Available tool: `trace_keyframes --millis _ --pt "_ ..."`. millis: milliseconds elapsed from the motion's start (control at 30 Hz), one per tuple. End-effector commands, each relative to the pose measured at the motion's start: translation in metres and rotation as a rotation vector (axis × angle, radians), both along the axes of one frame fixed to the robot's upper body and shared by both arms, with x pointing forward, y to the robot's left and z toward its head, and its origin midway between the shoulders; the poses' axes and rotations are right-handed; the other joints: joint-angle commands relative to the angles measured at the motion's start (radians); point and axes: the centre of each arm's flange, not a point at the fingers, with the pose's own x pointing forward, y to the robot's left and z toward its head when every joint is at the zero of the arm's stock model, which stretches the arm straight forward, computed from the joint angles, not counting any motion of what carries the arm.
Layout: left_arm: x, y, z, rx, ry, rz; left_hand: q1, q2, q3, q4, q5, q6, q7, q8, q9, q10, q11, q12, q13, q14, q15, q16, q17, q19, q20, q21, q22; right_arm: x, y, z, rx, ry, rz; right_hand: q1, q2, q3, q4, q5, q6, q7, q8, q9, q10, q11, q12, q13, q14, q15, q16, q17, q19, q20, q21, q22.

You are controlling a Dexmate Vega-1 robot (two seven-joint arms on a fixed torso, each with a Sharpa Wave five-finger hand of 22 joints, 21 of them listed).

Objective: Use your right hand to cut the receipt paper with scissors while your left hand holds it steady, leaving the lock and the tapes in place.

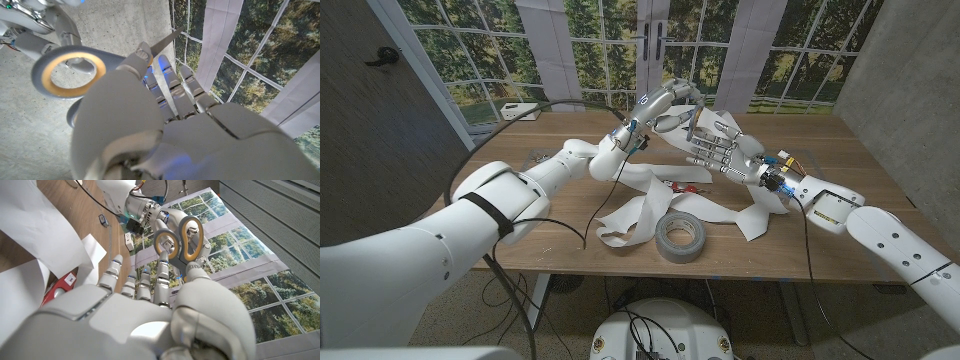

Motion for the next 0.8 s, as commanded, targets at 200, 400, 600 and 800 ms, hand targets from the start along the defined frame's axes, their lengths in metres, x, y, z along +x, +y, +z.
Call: trace_keyframes --millis 200,400,600,800 --pt "0.003 -0.004 -0.003 0.004 0.001 0.018 0.004 0.012 0.026 0.026 0.004 0.004 0.003 0.008 0.003 0.049 0.022 0.074 0.057 0.005 -0.136 0.002 0.002 0.01 -0.087 -0.005 0.002 0.001 0.003 -0.004 0.023 0.003 0.029 -0.019 -0.003 0.005 0.013 0.006 -0.007 -0.008 0.001 -0.001 -0.009 0.0 -0.003 0.003 -0.013 0.003 0.003 0.005 -0.003 -0.001 0.008 0.001" --pt "0.004 -0.004 -0.004 0.009 0.001 0.025 0.004 0.011 0.027 0.026 0.004 0.003 0.0 0.008 0.002 0.048 0.022 0.073 0.058 0.005 -0.137 0.001 0.002 0.01 -0.087 -0.008 0.002 0.0 0.006 -0.003 0.034 -0.009 0.047 -0.018 0.003 0.017 0.014 0.008 0.003 -0.014 0.006 -0.001 -0.009 -0.008 -0.002 0.003 -0.015 -0.003 0.005 0.006 -0.005 -0.001 0.007 0.001" --pt "0.005 -0.005 -0.005 0.001 0.002 0.029 0.005 0.01 0.026 0.025 0.004 0.005 0.002 0.011 0.001 0.051 0.021 0.07 0.058 0.007 -0.139 0.004 0.004 0.011 -0.087 -0.011 0.002 0.003 0.009 -0.004 0.032 -0.005 0.052 -0.013 0.006 0.029 0.013 0.01 0.008 -0.02 0.008 -0.002 -0.01 -0.013 -0.002 0.003 -0.016 -0.01 0.006 0.007 -0.005 -0.002 0.007 0.001" --pt "0.004 -0.006 -0.005 -0.003 -0.002 0.028 0.004 0.011 0.026 0.026 0.004 0.004 0.0 0.012 0.0 0.05 0.021 0.07 0.06 0.005 -0.136 0.002 0.004 0.012 -0.087 -0.014 0.003 0.005 0.011 -0.005 0.02 0.007 0.058 -0.008 0.007 0.039 0.012 0.011 0.01 -0.023 0.009 -0.002 -0.011 -0.016 -0.002 0.003 -0.016 -0.012 0.007 0.007 -0.004 -0.002 0.008 0.001"
